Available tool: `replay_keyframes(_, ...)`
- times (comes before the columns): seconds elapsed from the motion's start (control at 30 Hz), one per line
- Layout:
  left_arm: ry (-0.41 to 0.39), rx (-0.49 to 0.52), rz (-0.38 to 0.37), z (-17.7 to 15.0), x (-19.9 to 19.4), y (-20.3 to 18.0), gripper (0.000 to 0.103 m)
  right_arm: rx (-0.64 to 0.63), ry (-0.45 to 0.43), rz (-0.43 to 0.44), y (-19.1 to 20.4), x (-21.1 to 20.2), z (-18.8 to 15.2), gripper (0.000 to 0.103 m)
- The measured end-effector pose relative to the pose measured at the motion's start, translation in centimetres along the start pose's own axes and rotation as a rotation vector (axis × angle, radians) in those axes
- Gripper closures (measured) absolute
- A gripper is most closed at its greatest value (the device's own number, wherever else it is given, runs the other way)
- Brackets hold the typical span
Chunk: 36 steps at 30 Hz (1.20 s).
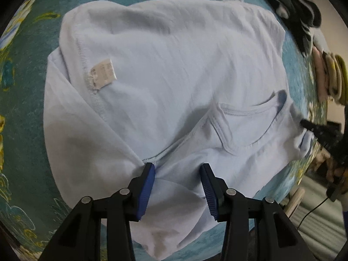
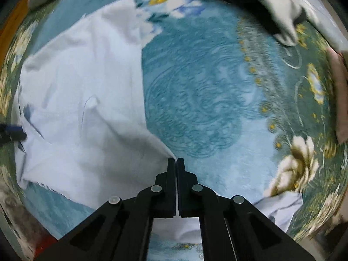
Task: Fold clothes
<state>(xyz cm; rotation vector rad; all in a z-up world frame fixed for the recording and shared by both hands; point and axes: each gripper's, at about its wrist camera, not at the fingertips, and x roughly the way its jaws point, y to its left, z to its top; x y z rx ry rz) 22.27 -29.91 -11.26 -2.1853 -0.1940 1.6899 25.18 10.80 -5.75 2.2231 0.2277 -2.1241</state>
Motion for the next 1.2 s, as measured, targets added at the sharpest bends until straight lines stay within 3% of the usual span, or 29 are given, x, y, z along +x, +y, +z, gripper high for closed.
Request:
replay_keyframes(0.27,-0.005,0.010,-0.011,-0.5,-0.1,1.1,0.063,0.017,-0.042,-0.033,1.1,-1.8,-1.5,0.102)
replay_keyframes(0.57,0.005,0.199,0.098,-0.7,0.4,-0.6,0.064,0.036,-0.068,-0.064,2.4,-3.2,-3.5,0.102)
replay_keyframes(0.7,-0.018,0.236,0.107,-1.4,0.0,-1.0,0.087,0.049,-0.074,-0.073,2.8,-3.5,-4.1,0.103)
replay_keyframes(0.77,-0.046,0.256,0.125,-2.1,-0.6,-1.2,0.094,0.052,-0.082,-0.076,3.8,-4.0,-4.3,0.103)
replay_keyframes(0.97,-0.155,0.264,0.183,-4.7,-4.1,-1.6,0.099,0.096,-0.150,-0.067,0.6,-8.6,-3.0,0.103)
replay_keyframes(1.03,-0.218,0.254,0.210,-3.6,-6.4,-5.9,0.099,0.090,-0.193,-0.066,0.9,-10.5,-2.7,0.103)
replay_keyframes(1.13,-0.313,0.242,0.249,-6.3,-8.8,-8.0,0.099,0.066,-0.259,-0.065,1.1,-13.0,-1.6,0.103)
replay_keyframes(1.2,-0.408,0.239,0.280,-6.4,-12.8,-8.9,0.099,0.061,-0.305,-0.059,1.0,-14.7,-1.2,0.103)
